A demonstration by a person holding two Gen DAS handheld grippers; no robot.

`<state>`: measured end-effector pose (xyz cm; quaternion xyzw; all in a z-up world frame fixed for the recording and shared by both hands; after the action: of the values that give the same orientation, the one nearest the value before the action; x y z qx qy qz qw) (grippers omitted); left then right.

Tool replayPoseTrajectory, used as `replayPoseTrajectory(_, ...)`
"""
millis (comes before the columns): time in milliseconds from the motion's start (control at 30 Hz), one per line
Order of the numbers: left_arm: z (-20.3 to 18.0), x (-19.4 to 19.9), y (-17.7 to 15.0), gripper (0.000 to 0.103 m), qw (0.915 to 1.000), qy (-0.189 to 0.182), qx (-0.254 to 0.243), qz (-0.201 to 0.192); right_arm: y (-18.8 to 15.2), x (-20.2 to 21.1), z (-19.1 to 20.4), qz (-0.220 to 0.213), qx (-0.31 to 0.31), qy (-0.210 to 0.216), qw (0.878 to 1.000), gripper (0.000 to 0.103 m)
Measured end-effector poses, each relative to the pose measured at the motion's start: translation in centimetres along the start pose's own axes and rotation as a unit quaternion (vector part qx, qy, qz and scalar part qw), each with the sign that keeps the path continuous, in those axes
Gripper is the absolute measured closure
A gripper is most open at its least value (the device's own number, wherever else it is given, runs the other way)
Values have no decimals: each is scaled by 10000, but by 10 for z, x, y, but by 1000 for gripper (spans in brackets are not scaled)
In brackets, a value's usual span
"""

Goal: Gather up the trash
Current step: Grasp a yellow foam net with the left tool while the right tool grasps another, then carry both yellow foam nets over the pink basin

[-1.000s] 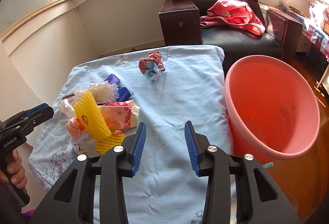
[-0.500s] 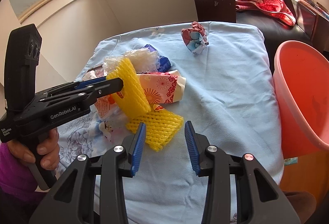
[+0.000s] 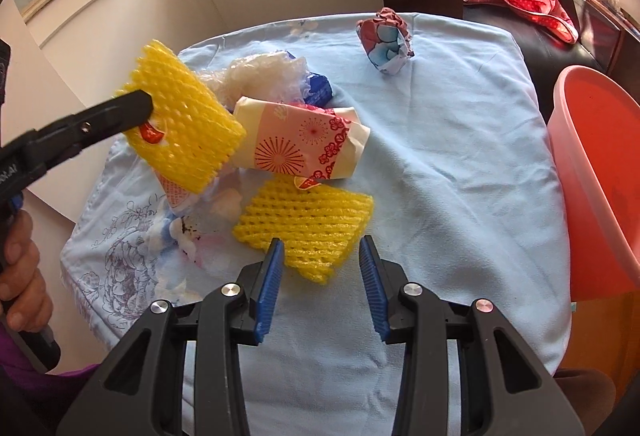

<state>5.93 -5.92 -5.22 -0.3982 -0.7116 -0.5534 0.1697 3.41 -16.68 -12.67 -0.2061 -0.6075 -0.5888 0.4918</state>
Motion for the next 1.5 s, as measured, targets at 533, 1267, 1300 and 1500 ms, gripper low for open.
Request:
replayPoseTrajectory(533,-22,0,1,92,9999,-26,-139,44,6,38,-21,-650,-274,-34,9975,93)
replayPoseTrajectory(1267,-167,-51,29,92,9922,-698,-1028,51,2,121,-175,-1350,-1447,-1625,9667,93)
replayPoseTrajectory(1300,-174,-55,29,92,9916,-707,-1084,68,0,122,-180,-1356,-1479,-1692,9649,93)
replayPoseTrajectory(1500,-212,-84,30,92,9878,-689,-1387,174,-7,127,-212,-1367,-1687,-1955,9564,93)
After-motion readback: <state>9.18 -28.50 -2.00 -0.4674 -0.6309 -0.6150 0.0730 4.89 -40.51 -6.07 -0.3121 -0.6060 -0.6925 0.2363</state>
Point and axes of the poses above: each gripper's, at about its wrist camera, not at the fingertips, and x roughly against the way its jaws point, z to its left, y to its top, the point moved 9 cm from there along -x, roughly the way its jaws point, and after that the axes turned 6 degrees about x, right-handed, at the moved point
